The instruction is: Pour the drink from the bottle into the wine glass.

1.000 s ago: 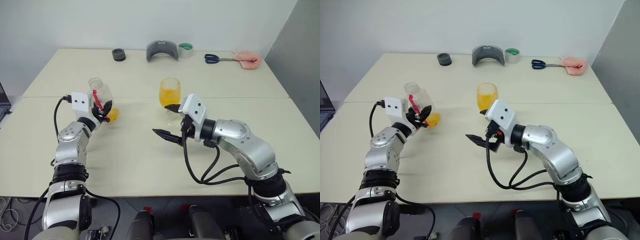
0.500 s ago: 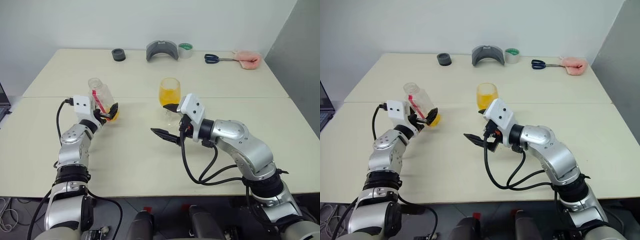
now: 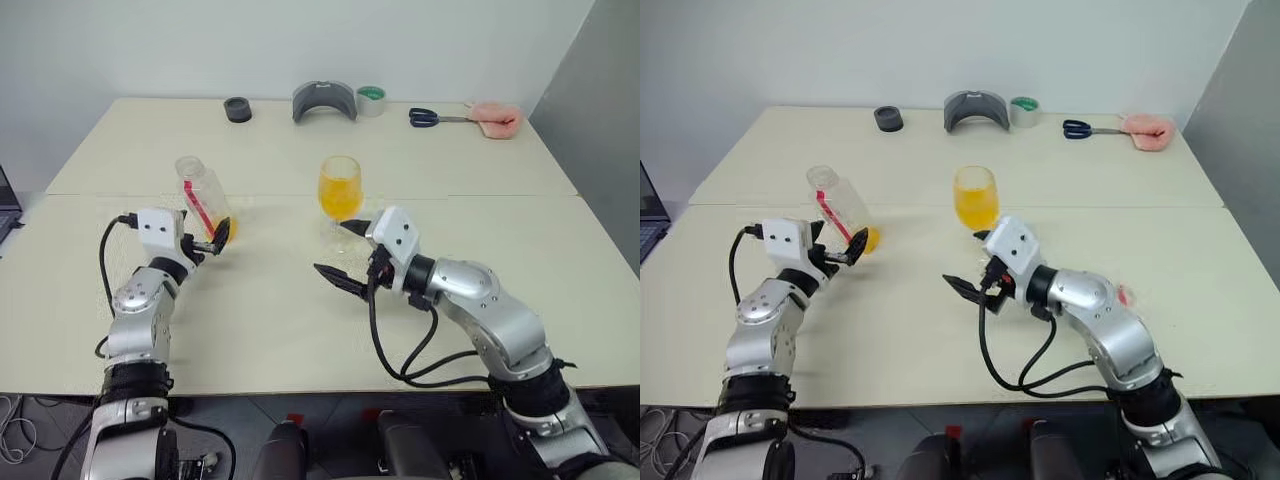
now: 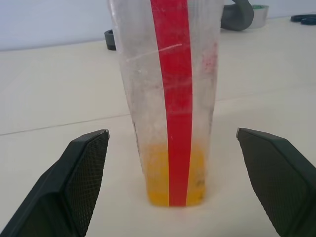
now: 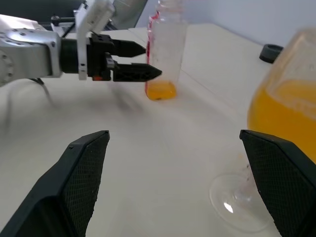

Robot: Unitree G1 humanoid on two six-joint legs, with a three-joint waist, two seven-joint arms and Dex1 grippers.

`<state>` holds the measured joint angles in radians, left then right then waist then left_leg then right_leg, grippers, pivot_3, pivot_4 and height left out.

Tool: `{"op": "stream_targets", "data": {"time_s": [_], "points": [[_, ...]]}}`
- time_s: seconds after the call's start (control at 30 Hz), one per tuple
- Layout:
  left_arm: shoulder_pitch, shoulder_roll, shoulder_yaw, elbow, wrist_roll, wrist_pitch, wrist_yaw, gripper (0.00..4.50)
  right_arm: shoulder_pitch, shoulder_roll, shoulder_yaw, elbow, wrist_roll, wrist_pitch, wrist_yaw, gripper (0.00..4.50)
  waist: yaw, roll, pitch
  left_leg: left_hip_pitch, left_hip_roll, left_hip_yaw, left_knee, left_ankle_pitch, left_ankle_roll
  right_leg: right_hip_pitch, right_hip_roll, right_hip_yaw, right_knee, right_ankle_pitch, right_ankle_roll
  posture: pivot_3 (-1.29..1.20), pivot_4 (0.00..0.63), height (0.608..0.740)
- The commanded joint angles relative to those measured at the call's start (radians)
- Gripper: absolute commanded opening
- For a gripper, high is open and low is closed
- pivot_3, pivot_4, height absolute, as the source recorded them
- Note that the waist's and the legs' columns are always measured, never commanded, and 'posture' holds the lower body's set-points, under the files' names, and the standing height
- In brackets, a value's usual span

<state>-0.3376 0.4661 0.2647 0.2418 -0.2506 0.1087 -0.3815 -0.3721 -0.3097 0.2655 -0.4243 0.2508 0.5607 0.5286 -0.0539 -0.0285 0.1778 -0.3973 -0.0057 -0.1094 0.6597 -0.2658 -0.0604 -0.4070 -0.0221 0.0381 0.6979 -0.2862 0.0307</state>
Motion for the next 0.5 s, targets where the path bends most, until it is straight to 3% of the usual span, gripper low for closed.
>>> {"op": "stream_targets", "data": {"time_s": [0.03,0.3,0.5], "points": [[0.077,-0.013,0.013,-0.214,0.008,0.069,0.068,4.45,0.127,0.049,-0.097,-0.021,-0.034,-0.140,-0.109,4.50,0.002,0.000,0.000,0.000,0.000,0.000,0.000,0.000,0.000,0.000,0.000,0.000,0.000,0.000,0.000,0.00,0.150,0.740],[0.236,-0.103,-0.016,-0.438,0.041,0.117,0.163,4.45,0.295,0.210,-0.249,0.123,-0.101,-0.362,-0.341,4.50,0.004,0.000,-0.001,0.003,0.000,0.003,-0.001,0.000,0.000,0.002,0.001,0.002,0.000,0.000,0.001,0.00,0.150,0.740],[0.248,-0.114,-0.011,-0.442,0.032,0.094,0.149,4.45,0.288,0.208,-0.251,0.196,-0.151,-0.446,-0.359,4.50,0.004,0.001,0.000,0.004,0.000,0.004,-0.002,0.000,0.000,0.002,0.002,0.003,0.000,0.000,0.000,0.00,0.150,0.740]]}}
